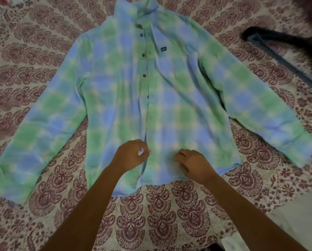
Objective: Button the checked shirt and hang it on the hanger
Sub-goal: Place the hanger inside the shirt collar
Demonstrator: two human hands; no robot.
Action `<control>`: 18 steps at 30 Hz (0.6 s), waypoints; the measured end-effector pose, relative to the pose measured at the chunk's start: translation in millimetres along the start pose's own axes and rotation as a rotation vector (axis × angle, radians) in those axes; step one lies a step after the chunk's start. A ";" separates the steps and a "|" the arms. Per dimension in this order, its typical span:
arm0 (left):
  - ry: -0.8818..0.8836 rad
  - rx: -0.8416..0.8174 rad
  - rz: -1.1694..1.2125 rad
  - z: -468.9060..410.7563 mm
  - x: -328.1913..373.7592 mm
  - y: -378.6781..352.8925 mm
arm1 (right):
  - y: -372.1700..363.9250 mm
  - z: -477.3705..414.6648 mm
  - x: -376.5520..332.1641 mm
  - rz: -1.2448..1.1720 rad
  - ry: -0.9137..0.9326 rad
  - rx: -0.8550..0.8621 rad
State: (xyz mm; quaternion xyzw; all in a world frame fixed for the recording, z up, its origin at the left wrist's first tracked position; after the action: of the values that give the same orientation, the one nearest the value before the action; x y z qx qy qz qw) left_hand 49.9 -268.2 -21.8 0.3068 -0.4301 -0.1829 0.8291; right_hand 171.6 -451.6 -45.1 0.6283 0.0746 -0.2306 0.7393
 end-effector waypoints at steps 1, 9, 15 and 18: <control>-0.020 0.028 0.026 -15.1 16.6 3.6 | 12.0 3.0 15.2 -0.030 -0.072 0.057; -0.169 0.117 -0.005 -125.3 135.1 10.8 | 93.9 23.7 128.5 -0.101 -0.368 0.370; -0.291 0.082 -0.047 -231.3 257.9 -15.7 | 146.5 69.7 258.9 0.004 -0.631 0.481; -0.356 0.110 -0.088 -281.0 311.9 -28.8 | 170.9 88.2 315.4 0.076 -0.749 0.520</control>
State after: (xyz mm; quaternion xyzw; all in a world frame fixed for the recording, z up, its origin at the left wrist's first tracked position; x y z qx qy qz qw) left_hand 456.4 -367.9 22.4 0.3332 -0.5656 -0.2467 0.7129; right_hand 508.4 -596.8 -0.8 0.6684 -0.2813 -0.4257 0.5411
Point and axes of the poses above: each hand's wrist, its own z-axis away from the middle knuckle, its own y-axis out of the back of the hand, x = y × z, the point moved 4 cm from there along -z, towards the middle knuckle, and after that the axes turned 3 degrees about z, right-handed, at the moved point
